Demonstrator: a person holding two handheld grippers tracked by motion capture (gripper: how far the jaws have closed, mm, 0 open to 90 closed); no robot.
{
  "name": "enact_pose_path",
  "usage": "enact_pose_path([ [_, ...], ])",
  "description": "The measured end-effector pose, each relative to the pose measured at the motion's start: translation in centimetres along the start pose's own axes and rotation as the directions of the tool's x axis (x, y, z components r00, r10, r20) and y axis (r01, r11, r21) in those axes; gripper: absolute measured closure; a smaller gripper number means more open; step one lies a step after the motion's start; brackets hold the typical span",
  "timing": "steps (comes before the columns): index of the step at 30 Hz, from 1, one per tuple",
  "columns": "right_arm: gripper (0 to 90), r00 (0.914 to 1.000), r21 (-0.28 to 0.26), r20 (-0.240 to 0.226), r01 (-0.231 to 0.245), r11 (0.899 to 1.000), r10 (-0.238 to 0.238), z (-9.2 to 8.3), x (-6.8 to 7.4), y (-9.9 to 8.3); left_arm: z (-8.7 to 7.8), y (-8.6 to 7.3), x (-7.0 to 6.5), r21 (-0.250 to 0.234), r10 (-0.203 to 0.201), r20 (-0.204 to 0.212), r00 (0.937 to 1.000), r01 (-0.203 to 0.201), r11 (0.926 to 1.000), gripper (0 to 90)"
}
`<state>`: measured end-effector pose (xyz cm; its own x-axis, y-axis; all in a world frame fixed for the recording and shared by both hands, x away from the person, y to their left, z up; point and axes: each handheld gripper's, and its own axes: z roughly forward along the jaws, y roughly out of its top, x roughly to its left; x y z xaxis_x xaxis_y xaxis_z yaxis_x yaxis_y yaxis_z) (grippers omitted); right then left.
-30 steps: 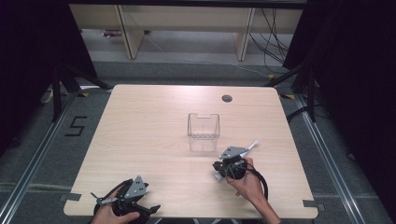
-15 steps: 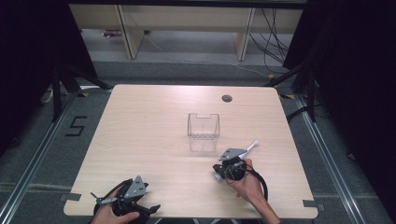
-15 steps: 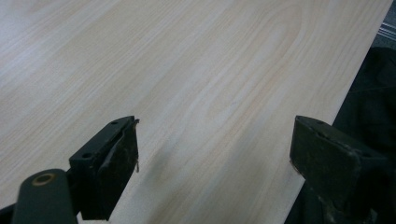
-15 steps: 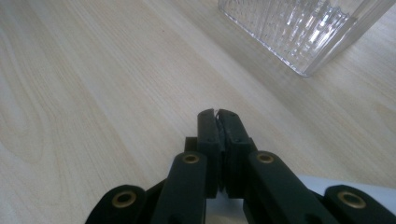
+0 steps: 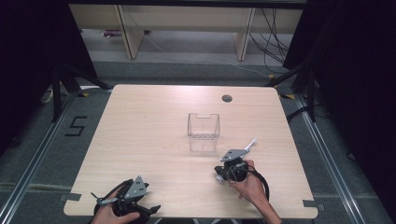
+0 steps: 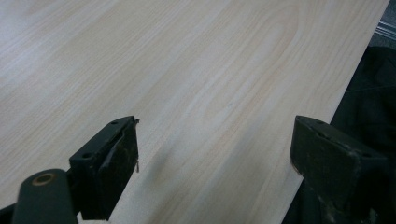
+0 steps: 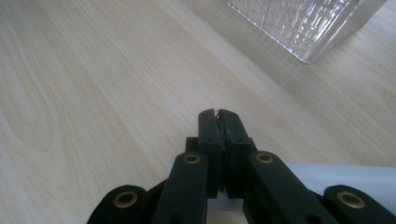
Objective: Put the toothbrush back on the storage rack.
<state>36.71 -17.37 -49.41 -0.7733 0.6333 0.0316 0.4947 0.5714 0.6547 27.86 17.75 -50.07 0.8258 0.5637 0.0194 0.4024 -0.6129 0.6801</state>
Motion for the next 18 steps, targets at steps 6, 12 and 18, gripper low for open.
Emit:
enact_pose_path([
  [6,88.3,0.9999,-0.01,0.009,-0.008,1.0,0.008,-0.3,-0.1,-0.5,0.0,0.0,-0.1,-0.002,-0.015,0.0,0.9999,0.015,0.9999,14.8],
  [12,87.8,0.9997,0.009,-0.017,-0.017,1.0,0.017,-1.2,-0.1,-1.2,0.0,0.0,0.0,0.0,-0.006,-0.002,1.0,0.006,1.0,14.8],
  [18,87.3,1.0,-0.001,0.006,-0.007,1.0,0.007,-1.8,-0.1,-1.8,-0.1,0.0,0.1,0.0,0.002,-0.002,1.0,-0.002,1.0,14.8],
])
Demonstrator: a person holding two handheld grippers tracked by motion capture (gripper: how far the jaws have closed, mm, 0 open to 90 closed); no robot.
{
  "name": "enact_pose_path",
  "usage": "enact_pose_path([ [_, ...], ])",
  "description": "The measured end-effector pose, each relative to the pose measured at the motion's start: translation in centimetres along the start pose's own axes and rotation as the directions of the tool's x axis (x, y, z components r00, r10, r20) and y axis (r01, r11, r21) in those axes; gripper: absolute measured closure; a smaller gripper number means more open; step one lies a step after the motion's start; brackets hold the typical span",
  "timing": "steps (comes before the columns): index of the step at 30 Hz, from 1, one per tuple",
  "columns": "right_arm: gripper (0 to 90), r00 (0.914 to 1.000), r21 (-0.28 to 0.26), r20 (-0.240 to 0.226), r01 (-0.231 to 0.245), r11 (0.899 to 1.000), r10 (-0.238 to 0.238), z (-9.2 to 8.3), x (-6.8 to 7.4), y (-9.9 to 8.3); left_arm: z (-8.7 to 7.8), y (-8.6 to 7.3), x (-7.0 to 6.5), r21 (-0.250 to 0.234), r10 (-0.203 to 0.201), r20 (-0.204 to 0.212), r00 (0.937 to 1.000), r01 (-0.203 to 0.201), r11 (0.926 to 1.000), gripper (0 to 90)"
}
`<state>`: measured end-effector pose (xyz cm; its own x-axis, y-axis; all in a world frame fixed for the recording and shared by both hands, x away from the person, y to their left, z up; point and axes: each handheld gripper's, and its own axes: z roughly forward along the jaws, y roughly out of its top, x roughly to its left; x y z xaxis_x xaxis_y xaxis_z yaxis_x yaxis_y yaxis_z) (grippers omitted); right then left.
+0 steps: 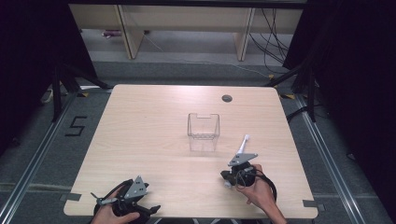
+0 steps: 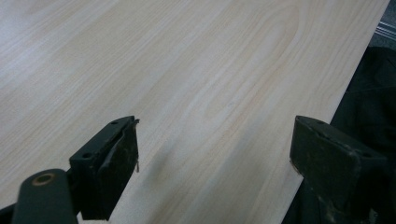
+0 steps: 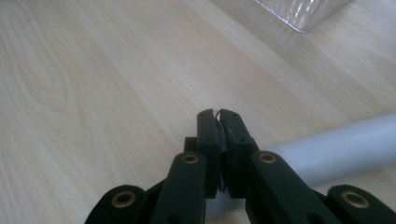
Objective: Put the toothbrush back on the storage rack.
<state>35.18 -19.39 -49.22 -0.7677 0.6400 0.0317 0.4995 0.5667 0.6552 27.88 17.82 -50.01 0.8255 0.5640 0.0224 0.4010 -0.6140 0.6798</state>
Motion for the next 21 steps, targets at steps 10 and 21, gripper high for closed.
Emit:
enact_pose_path([
  [10,86.8,0.9998,0.02,-0.015,-0.016,1.0,0.016,-0.6,0.1,-0.9,0.0,0.0,0.0,-0.003,0.003,0.0,1.0,-0.003,1.0,14.8],
  [21,86.1,0.9985,0.022,-0.003,-0.054,0.998,0.054,-1.6,-0.4,-1.6,0.0,0.0,0.0,-0.002,0.001,0.0,1.0,-0.001,1.0,14.8],
])
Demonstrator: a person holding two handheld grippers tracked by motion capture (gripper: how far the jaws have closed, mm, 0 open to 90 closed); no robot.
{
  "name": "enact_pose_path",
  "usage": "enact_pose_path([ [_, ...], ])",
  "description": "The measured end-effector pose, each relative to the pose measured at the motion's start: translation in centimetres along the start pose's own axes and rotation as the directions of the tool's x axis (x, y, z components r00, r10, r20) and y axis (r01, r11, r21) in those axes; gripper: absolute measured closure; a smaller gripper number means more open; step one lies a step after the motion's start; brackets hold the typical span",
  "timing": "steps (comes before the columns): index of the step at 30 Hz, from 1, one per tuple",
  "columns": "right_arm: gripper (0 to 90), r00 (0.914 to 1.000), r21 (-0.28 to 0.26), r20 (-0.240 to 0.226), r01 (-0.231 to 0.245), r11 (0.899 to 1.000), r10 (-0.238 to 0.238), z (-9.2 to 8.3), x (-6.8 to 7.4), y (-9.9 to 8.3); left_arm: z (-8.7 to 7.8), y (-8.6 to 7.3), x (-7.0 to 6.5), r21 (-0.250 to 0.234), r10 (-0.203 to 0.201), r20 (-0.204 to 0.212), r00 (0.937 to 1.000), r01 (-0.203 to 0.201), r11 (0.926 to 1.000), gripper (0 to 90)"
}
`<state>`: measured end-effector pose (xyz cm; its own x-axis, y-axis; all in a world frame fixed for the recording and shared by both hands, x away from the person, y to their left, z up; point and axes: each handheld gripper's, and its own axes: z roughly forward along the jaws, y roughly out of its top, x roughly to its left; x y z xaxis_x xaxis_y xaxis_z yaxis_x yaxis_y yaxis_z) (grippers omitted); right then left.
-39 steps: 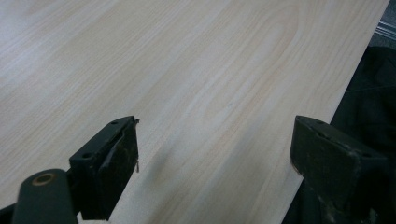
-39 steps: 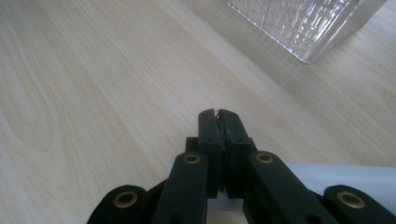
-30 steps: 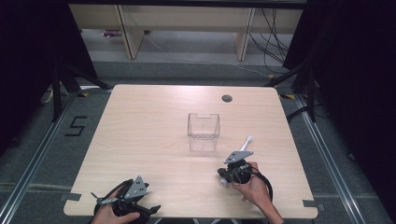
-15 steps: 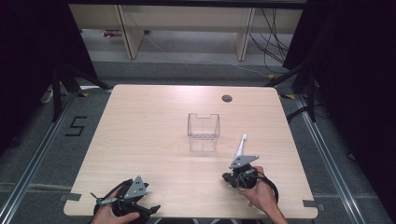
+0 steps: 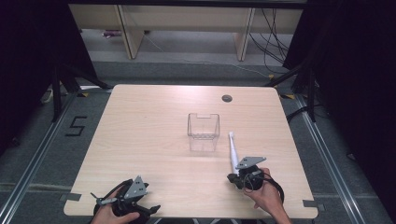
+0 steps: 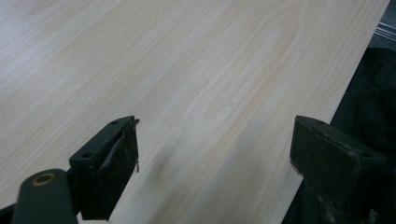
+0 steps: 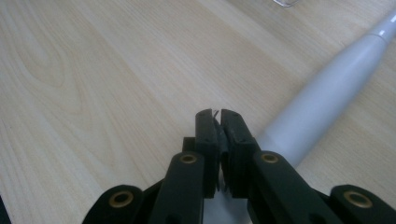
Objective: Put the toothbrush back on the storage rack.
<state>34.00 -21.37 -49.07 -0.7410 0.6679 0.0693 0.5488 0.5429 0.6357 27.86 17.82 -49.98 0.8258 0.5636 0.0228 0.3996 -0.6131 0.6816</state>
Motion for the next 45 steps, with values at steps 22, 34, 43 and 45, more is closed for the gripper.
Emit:
enact_pose_path([
  [22,85.8,0.9972,0.004,0.051,-0.055,0.999,0.054,-1.8,-1.6,-1.4,0.0,0.0,0.0,0.001,0.001,0.006,1.0,-0.001,1.0,14.8],
  [34,85.6,0.9941,0.029,0.085,-0.07,0.997,0.067,-2.9,-3.2,-2.2,0.0,0.0,0.0,0.011,0.004,0.012,0.9999,-0.004,0.9999,14.8],
  [43,85.2,0.9854,0.017,0.122,-0.122,0.992,0.119,-3.5,-4.3,-2.8,0.0,0.0,0.0,0.011,0.006,0.011,0.9999,-0.006,0.9999,14.8],
  [45,85.2,0.9846,0.008,0.125,-0.124,0.992,0.122,-3.5,-4.5,-2.8,0.0,0.0,0.0,0.012,0.006,0.011,0.9999,-0.006,0.9999,14.8],
])
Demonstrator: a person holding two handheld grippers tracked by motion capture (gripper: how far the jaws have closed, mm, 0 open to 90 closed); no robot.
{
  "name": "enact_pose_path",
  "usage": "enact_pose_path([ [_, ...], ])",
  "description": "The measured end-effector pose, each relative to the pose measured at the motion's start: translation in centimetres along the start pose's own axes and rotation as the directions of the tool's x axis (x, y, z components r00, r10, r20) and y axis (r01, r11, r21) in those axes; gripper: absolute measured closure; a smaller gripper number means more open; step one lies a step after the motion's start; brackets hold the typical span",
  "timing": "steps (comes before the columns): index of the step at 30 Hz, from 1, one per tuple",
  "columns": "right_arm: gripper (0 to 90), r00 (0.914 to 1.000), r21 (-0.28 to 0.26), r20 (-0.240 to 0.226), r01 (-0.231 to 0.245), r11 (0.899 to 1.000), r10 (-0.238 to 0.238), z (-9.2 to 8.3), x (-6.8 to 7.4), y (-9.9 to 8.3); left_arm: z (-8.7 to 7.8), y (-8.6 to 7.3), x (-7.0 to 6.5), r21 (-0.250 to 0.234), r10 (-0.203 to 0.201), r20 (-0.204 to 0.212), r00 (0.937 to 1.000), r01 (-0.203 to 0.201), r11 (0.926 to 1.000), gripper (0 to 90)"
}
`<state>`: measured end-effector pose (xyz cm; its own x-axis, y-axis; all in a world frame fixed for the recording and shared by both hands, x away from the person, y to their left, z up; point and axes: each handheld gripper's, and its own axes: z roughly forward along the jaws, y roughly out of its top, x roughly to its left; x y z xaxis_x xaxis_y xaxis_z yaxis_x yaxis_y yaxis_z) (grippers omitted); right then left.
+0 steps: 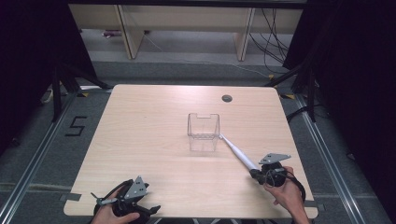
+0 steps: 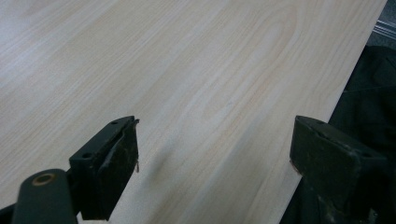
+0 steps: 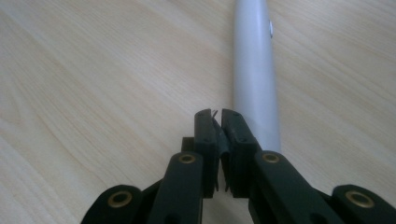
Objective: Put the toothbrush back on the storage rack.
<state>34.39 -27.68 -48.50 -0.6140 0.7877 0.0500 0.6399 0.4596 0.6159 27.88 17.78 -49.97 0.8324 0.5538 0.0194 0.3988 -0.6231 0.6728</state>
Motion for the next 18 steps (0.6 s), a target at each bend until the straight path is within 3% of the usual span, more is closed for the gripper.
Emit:
enact_pose_path([
  [4,85.1,0.9996,-0.007,0.024,-0.012,1.0,0.012,-0.3,-0.9,-0.2,0.1,0.0,-0.1,-0.009,-0.003,-0.007,1.0,0.003,1.0,14.8],
  [5,85.1,0.9986,0.019,0.018,-0.05,0.999,0.05,-0.5,-0.9,-0.2,0.1,0.0,-0.1,-0.008,-0.003,-0.008,1.0,0.003,1.0,14.8],
  [6,85.1,0.9986,0.019,0.018,-0.05,0.999,0.05,-0.5,-0.9,-0.2,0.1,0.0,-0.1,-0.008,-0.003,-0.008,1.0,0.003,1.0,14.8],
  [7,85.0,0.9995,0.014,0.028,-0.016,1.0,0.016,-0.5,-1.3,-0.2,0.1,0.0,-0.1,-0.008,-0.003,-0.008,1.0,0.003,1.0,14.8],
  [8,85.0,0.9979,-0.012,0.032,-0.056,0.998,0.056,-0.4,-1.5,-0.4,0.1,0.0,-0.1,-0.009,-0.004,-0.008,1.0,0.003,1.0,14.8],
  [9,85.0,0.9981,0.013,0.038,-0.05,0.999,0.049,-0.7,-1.8,-0.3,0.1,0.0,-0.1,-0.008,-0.003,-0.008,1.0,0.003,1.0,14.8],
  [11,84.9,0.9966,0.004,0.048,-0.066,0.998,0.066,-0.7,-2.2,-0.5,0.1,0.0,-0.1,-0.006,-0.001,-0.007,1.0,0.001,1.0,14.8],
  [13,84.8,0.9976,0.004,0.055,-0.042,0.999,0.041,-0.7,-2.6,-0.6,0.1,0.0,-0.1,-0.006,-0.001,-0.007,1.0,0.001,1.0,14.8],
  [14,84.9,0.9966,0.018,0.056,-0.061,0.998,0.06,-0.9,-2.8,-0.5,0.1,0.0,-0.1,-0.006,0.0,-0.006,1.0,-0.001,1.0,14.8],
  [15,84.8,0.9969,-0.015,0.071,-0.035,0.999,0.036,-0.7,-3.4,-0.7,0.1,0.0,-0.1,-0.006,0.0,-0.006,1.0,0.0,1.0,14.8],
  [16,84.8,0.9969,-0.015,0.071,-0.035,0.999,0.036,-0.7,-3.4,-0.7,0.1,0.0,-0.1,-0.006,0.0,-0.006,1.0,0.0,1.0,14.8],
  [18,84.7,0.9962,0.006,0.067,-0.056,0.998,0.056,-1.0,-3.6,-0.7,0.1,0.0,-0.1,-0.005,0.002,-0.006,1.0,-0.002,1.0,14.8],
])
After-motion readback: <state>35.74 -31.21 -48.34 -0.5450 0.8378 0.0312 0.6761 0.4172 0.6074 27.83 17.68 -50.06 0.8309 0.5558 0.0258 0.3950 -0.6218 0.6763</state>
